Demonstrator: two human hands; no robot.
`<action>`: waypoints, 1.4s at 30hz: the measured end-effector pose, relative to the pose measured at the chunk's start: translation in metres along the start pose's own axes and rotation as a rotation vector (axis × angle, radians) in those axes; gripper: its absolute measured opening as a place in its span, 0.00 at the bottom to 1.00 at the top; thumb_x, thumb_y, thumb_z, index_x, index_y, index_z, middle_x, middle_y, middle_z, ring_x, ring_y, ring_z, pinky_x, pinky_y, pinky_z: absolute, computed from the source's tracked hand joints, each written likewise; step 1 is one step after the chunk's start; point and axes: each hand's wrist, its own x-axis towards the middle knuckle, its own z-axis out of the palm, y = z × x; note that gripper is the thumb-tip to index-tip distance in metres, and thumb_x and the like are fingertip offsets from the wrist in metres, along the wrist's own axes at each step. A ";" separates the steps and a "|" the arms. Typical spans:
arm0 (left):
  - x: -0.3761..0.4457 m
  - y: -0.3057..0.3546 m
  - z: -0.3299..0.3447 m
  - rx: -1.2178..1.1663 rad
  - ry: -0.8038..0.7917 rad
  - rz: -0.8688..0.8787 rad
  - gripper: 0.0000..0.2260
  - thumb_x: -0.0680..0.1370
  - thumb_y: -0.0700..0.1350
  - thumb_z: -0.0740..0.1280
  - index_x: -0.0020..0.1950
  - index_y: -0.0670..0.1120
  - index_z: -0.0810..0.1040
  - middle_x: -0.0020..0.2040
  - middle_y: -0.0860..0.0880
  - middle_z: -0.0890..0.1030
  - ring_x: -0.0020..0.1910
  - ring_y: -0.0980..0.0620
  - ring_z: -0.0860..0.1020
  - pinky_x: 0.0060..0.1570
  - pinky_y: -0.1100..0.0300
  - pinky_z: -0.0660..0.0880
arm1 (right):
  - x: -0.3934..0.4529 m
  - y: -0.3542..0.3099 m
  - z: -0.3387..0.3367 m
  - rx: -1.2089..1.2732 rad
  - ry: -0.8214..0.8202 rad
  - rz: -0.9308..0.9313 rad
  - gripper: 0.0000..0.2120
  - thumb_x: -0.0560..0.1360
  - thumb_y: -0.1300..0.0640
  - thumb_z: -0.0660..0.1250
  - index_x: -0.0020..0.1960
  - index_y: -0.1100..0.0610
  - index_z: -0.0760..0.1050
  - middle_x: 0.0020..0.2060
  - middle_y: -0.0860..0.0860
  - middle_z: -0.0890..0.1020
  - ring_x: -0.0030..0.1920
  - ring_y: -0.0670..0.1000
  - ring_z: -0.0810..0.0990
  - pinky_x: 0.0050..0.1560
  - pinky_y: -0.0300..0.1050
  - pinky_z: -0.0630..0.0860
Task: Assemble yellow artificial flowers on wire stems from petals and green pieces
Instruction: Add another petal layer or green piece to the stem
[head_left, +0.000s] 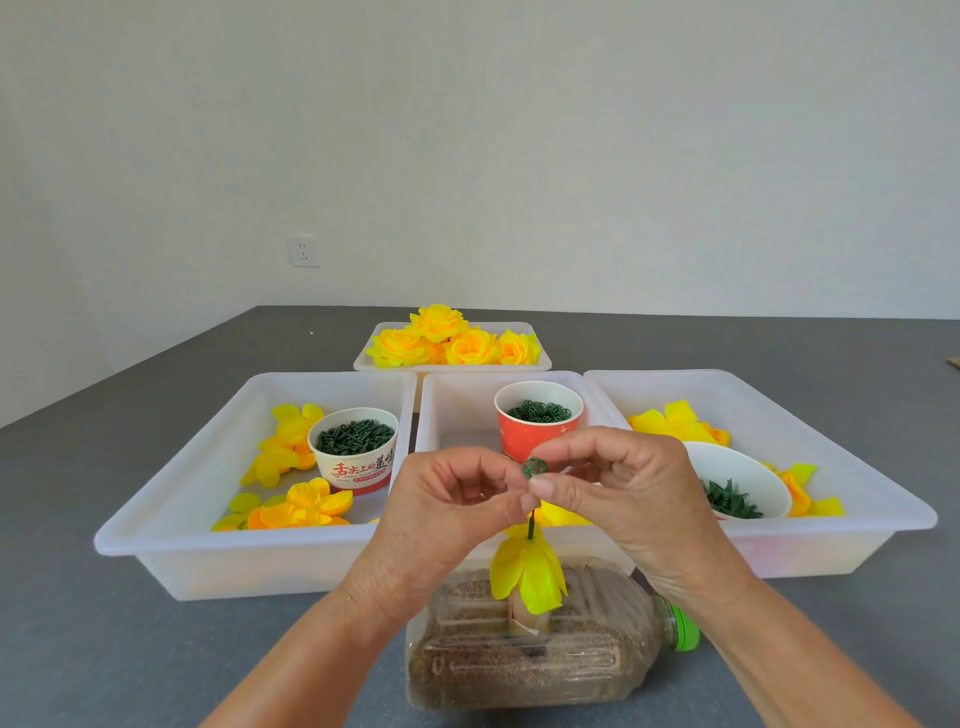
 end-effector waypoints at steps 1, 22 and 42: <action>0.000 0.000 0.000 0.001 -0.002 -0.001 0.03 0.62 0.37 0.73 0.34 0.43 0.82 0.31 0.46 0.81 0.33 0.52 0.78 0.37 0.62 0.77 | 0.000 0.000 0.000 -0.006 0.002 0.000 0.09 0.57 0.54 0.75 0.37 0.51 0.83 0.35 0.49 0.85 0.34 0.44 0.80 0.39 0.38 0.79; 0.000 -0.001 0.000 -0.004 0.010 -0.020 0.03 0.61 0.38 0.73 0.33 0.44 0.82 0.32 0.44 0.79 0.32 0.52 0.77 0.36 0.61 0.76 | 0.000 -0.005 -0.002 -0.077 -0.038 0.023 0.07 0.62 0.58 0.76 0.39 0.51 0.83 0.37 0.52 0.85 0.38 0.47 0.82 0.44 0.42 0.80; 0.001 -0.003 0.001 -0.037 0.043 -0.036 0.11 0.63 0.37 0.73 0.42 0.38 0.74 0.29 0.46 0.80 0.28 0.54 0.77 0.33 0.63 0.75 | -0.001 -0.011 -0.001 0.001 -0.021 0.121 0.08 0.65 0.67 0.74 0.39 0.55 0.82 0.34 0.52 0.85 0.36 0.44 0.82 0.39 0.35 0.78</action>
